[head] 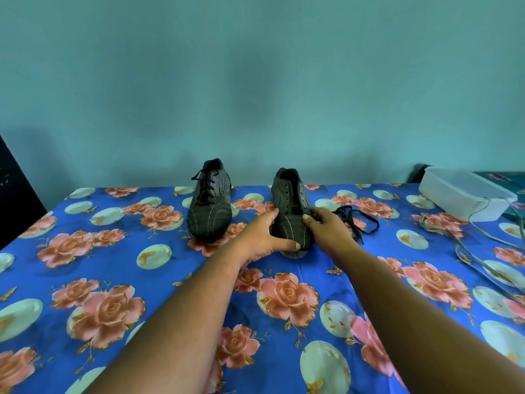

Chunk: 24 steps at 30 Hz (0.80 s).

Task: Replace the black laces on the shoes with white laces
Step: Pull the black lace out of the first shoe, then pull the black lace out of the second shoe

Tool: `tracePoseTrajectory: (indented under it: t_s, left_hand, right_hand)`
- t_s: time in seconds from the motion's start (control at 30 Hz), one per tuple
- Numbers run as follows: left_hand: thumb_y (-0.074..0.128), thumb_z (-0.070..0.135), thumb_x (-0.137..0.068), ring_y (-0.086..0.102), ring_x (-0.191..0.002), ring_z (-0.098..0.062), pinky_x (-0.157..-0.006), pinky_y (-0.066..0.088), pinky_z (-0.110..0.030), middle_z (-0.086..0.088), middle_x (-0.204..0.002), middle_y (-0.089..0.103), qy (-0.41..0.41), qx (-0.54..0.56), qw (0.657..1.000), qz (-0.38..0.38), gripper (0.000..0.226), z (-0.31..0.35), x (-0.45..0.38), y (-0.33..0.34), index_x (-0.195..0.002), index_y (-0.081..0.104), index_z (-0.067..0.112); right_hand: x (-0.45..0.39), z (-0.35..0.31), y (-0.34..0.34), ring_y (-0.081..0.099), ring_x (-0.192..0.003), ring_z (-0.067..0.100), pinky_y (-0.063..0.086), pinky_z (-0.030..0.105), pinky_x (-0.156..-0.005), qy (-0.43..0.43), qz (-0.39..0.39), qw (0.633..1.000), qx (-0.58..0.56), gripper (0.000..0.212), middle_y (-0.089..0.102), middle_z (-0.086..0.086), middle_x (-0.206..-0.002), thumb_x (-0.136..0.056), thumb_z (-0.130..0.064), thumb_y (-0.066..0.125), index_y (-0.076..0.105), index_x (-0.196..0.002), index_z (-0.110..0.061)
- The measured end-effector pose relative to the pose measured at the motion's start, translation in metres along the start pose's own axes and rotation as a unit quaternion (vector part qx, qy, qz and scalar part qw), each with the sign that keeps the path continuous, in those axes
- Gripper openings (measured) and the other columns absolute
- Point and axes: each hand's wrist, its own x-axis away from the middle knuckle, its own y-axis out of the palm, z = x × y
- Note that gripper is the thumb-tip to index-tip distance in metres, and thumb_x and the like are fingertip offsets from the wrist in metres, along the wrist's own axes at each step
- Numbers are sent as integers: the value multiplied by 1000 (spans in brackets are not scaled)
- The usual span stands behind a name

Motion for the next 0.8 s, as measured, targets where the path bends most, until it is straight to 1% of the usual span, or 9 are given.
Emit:
tracePoseTrajectory:
  t_s: [0.07, 0.13, 0.2, 0.33, 0.4, 0.47, 0.57, 0.7, 0.8]
  left_hand:
    - [94, 35, -63, 55, -123, 3, -104, 45, -20, 19, -128, 62, 6, -2, 1000, 4, 83, 0, 4, 1, -135, 52, 32]
    - [95, 41, -62, 48, -128, 9, -113, 38, -26, 23, -136, 56, 24, -11, 999, 22, 92, -1, 13, -1, -142, 48, 36]
    - [90, 33, -75, 48, -119, 15, -105, 41, -20, 25, -130, 56, 58, -24, 994, 85, 77, 1, 27, -9, -141, 50, 35]
    - [80, 14, -87, 62, -100, 4, -80, 53, -14, 7, -117, 65, 119, 0, 960, 253, 44, -3, 57, -46, -126, 63, 24]
    - [76, 11, -89, 67, -87, 1, -78, 58, -23, 4, -109, 69, 122, -4, 940, 318, 34, -11, 69, -70, -119, 66, 22]
    - [74, 12, -89, 62, -91, 4, -84, 53, -24, 5, -113, 68, 113, -46, 917, 380, 29, -24, 74, -95, -116, 67, 22]
    - [71, 26, -93, 60, -105, -11, -97, 52, -37, 3, -128, 61, 27, -36, 929, 368, 38, -40, 74, -119, -130, 61, 24]
    - [65, 40, -98, 49, -135, -18, -107, 40, -31, -3, -149, 49, -72, 28, 954, 291, 61, -54, 72, -129, -152, 42, 21]
    - [66, 32, -98, 56, -127, -15, -107, 46, -33, 4, -139, 56, -81, 56, 961, 259, 51, -58, 67, -126, -145, 50, 21]
  right_hand:
    - [3, -4, 1, 64, -98, 13, 51, 26, -83, 1, 5, 1000, 15, 33, 68, 3, -119, -103, -22, 58, 59, -134, -13]
    - [7, -12, 5, 63, -110, 22, 51, 38, -95, -26, 23, 998, 60, 35, 65, 5, -123, -101, -23, 59, 57, -135, -13]
    - [12, -24, 14, 55, -123, 25, 47, 40, -101, -84, 54, 986, 134, 41, 55, 7, -136, -100, -27, 60, 53, -138, -14]
    - [23, -59, 57, 51, -126, 23, 42, 36, -102, -190, 39, 969, 150, 39, 49, 4, -142, -99, -30, 60, 54, -136, -17]
    - [25, -71, 86, 51, -126, 23, 42, 37, -104, -191, 5, 973, 125, 40, 51, 5, -139, -100, -33, 60, 55, -135, -16]
    - [25, -80, 112, 48, -131, 24, 40, 35, -103, -173, -19, 979, 105, 44, 52, 8, -141, -101, -36, 58, 53, -138, -14]
    - [20, -82, 137, 51, -130, 25, 40, 30, -97, -114, -38, 991, 58, 50, 55, 10, -140, -102, -37, 58, 49, -143, -10]
    - [9, -79, 161, 60, -114, 21, 49, 41, -102, -37, -50, 998, -24, 39, 63, 0, -121, -100, -36, 60, 54, -133, -15]
    - [4, -78, 170, 64, -108, 26, 54, 45, -94, -5, -65, 997, -39, 31, 66, 4, -116, -99, -29, 61, 55, -127, -16]
